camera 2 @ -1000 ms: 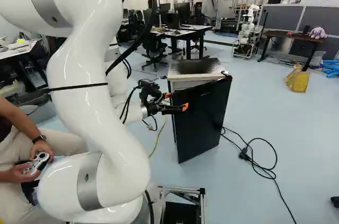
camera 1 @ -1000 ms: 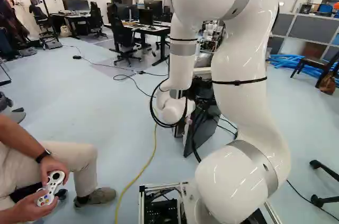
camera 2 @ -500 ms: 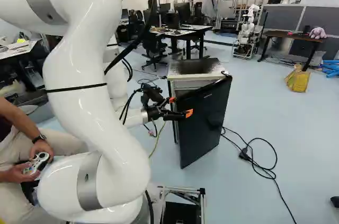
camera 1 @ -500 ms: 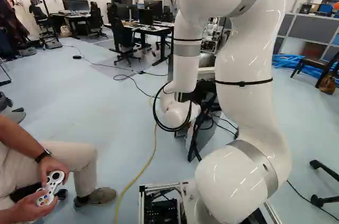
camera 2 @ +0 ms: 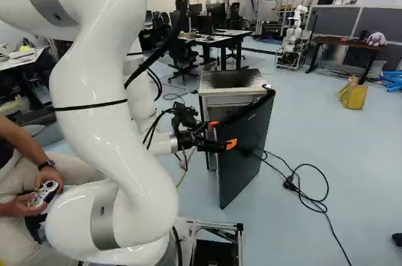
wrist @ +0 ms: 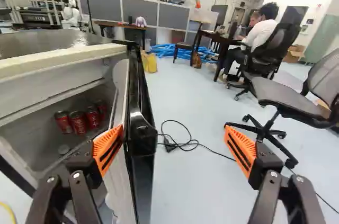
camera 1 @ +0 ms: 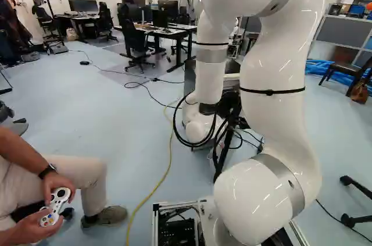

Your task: Grab a drink from the fridge

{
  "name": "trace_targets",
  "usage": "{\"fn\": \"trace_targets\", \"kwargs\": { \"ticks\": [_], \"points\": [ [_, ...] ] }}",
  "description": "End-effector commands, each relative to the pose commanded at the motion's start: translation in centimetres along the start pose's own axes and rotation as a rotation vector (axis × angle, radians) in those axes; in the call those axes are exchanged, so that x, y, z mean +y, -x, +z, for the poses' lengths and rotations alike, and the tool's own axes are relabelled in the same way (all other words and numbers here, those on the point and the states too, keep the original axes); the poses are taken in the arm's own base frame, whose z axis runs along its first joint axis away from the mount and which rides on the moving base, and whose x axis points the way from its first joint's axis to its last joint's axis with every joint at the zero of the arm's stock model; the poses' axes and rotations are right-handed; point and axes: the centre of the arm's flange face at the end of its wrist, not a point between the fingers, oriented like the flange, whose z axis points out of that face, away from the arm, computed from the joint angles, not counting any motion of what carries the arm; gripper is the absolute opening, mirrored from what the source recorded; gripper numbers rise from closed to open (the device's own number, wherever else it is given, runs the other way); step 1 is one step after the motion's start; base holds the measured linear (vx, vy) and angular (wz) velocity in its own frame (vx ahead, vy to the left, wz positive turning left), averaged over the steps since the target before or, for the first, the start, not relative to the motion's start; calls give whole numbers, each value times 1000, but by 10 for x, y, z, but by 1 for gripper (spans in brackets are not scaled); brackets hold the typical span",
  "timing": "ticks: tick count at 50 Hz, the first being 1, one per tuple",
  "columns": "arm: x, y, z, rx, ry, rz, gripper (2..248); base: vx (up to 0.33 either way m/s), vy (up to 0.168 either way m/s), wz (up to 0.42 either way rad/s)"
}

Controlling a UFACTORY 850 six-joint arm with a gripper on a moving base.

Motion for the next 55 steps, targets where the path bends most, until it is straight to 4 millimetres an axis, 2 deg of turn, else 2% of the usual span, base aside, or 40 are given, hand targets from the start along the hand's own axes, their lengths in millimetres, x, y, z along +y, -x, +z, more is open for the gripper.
{"fn": "trace_targets", "kwargs": {
  "ticks": [22, 55],
  "points": [
    [29, 0, 12, -13, 149, 11, 247, 0, 0, 0],
    [37, -8, 55, -23, 354, 87, 247, 0, 0, 0]
  ]
}}
